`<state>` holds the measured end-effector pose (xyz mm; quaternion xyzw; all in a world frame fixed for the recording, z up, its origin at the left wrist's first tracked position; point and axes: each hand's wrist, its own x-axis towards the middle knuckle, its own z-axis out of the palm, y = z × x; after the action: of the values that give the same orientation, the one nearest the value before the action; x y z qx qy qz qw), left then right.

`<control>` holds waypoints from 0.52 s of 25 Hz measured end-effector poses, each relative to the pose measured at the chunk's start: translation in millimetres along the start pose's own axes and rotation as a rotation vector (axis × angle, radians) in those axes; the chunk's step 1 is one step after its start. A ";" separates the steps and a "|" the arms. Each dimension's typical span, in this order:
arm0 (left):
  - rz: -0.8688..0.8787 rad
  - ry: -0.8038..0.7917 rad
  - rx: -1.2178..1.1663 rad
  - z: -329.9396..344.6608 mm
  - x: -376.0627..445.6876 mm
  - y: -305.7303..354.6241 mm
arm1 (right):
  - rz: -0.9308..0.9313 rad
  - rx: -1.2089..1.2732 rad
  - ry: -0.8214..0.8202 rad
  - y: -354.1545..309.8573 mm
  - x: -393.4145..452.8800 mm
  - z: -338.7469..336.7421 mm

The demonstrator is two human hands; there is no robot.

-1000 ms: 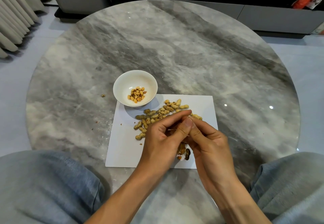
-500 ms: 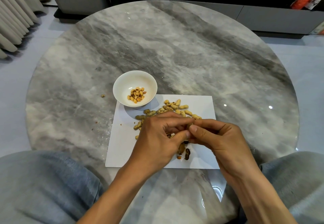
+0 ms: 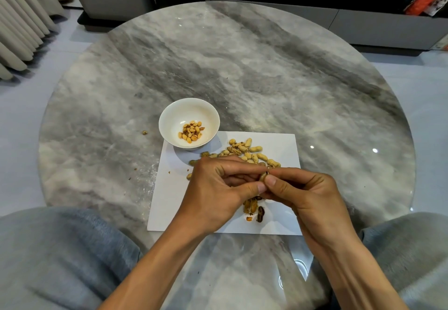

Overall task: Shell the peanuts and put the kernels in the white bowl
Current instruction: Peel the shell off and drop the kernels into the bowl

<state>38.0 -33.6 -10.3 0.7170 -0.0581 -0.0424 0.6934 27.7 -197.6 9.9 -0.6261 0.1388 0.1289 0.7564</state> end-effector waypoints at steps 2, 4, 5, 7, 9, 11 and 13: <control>-0.004 0.008 -0.006 1.0 0.0 -0.5 | 0.000 0.000 0.017 1.0 0.1 0.3; -0.014 0.018 -0.024 2.2 0.1 -0.3 | 0.006 0.005 0.037 2.1 0.3 0.3; -0.024 0.020 -0.037 2.4 0.5 -0.2 | 0.010 0.010 0.044 2.5 0.5 0.3; -0.060 0.021 -0.072 2.0 0.9 0.5 | 0.022 0.031 0.052 2.8 0.9 0.5; -0.094 0.021 -0.093 1.1 1.0 1.3 | 0.031 0.048 0.055 3.3 1.5 1.2; -0.113 0.025 -0.096 1.8 1.0 2.3 | 0.047 0.075 0.058 4.3 2.1 2.8; -0.144 0.042 -0.127 3.3 1.1 3.6 | 0.067 0.129 0.067 5.2 2.9 4.2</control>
<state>38.5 -37.2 -6.8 0.6746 0.0111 -0.0806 0.7337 28.7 -192.5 4.8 -0.5750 0.1927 0.1238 0.7854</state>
